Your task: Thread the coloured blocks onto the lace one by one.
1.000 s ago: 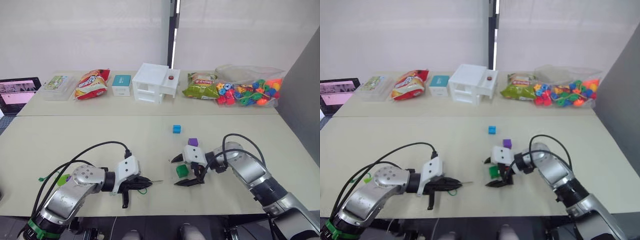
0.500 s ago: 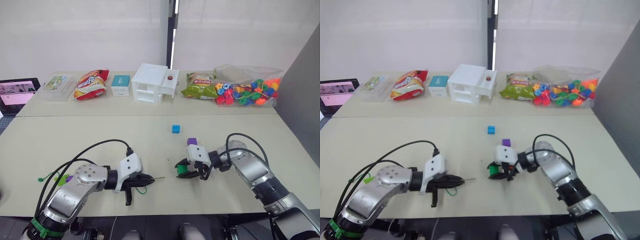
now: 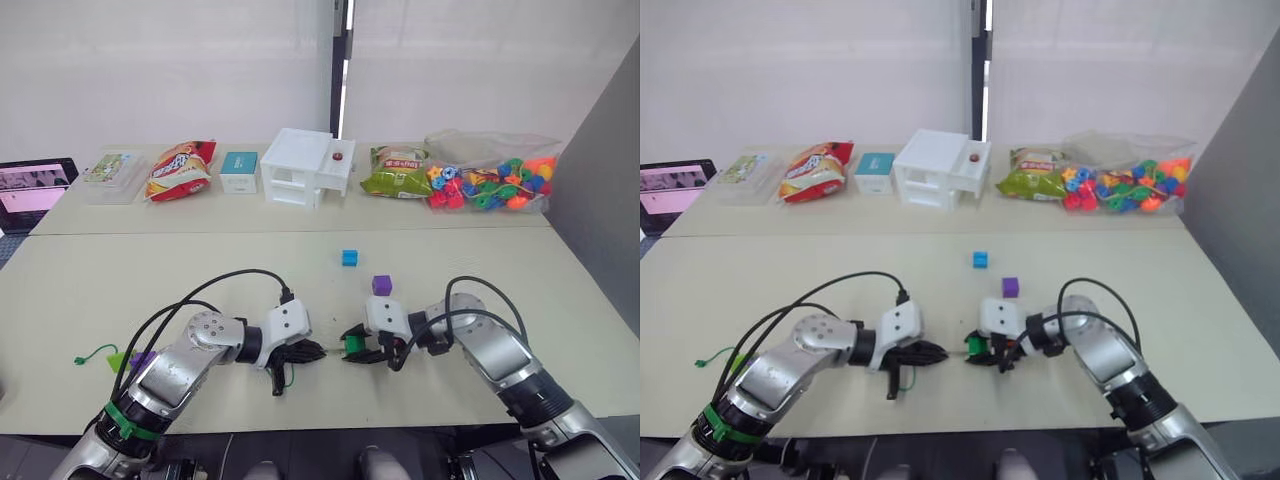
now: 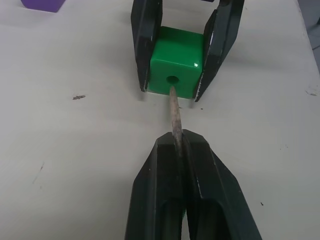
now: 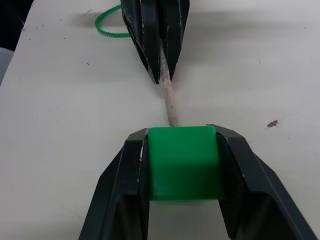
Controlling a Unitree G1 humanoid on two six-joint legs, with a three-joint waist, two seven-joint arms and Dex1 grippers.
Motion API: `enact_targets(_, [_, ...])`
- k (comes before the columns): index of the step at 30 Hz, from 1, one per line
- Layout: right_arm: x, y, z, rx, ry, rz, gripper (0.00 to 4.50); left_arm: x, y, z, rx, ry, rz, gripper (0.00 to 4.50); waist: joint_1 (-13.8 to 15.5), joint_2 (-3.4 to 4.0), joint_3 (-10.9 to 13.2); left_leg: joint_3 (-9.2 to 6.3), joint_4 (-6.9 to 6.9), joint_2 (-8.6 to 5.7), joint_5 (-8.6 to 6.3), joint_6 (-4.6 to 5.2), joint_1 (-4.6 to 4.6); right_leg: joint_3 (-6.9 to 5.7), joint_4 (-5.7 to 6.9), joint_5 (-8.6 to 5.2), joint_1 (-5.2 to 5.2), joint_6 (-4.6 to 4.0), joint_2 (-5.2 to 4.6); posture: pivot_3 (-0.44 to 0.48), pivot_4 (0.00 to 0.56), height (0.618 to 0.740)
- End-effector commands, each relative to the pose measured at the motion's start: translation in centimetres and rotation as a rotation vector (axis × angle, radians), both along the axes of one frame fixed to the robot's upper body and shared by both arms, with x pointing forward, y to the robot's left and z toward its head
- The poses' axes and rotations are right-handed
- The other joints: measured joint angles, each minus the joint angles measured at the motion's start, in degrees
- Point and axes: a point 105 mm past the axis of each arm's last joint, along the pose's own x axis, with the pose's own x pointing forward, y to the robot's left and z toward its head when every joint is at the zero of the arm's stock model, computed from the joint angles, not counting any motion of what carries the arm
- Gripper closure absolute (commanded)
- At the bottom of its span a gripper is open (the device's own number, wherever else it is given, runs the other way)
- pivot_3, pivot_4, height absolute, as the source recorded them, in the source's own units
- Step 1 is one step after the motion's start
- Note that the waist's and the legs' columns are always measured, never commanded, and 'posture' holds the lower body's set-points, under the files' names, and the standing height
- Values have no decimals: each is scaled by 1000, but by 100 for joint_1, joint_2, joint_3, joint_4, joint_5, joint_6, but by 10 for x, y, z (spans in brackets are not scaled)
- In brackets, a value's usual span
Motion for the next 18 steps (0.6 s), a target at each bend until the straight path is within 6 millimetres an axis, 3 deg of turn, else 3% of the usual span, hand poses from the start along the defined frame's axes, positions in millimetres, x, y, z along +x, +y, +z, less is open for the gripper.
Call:
enact_targets(1, [-9, 2, -5, -18, 21, 26, 3299, -4, -7, 15, -37, -26, -46, 4500, 2, 0, 0, 0, 1, 0, 0, 0, 0, 0, 0, 0, 0, 0, 0, 0, 150, 740])
enact_targets(11, [-11, 4, -3, -12, 22, 27, 3299, -2, -17, 18, -54, -26, -70, 4500, 2, 0, 0, -1, 2, 0, -1, 1, -2, 0, 0, 0, 0, 0, 0, 0, 150, 740])
enact_targets(18, [-13, 5, -1, -8, 24, 17, 3299, -4, -37, 9, -60, -12, -144, 4500, 18, 0, 0, -1, 4, -2, -1, 1, -2, 0, 0, 0, 2, 0, -1, 0, 150, 740])
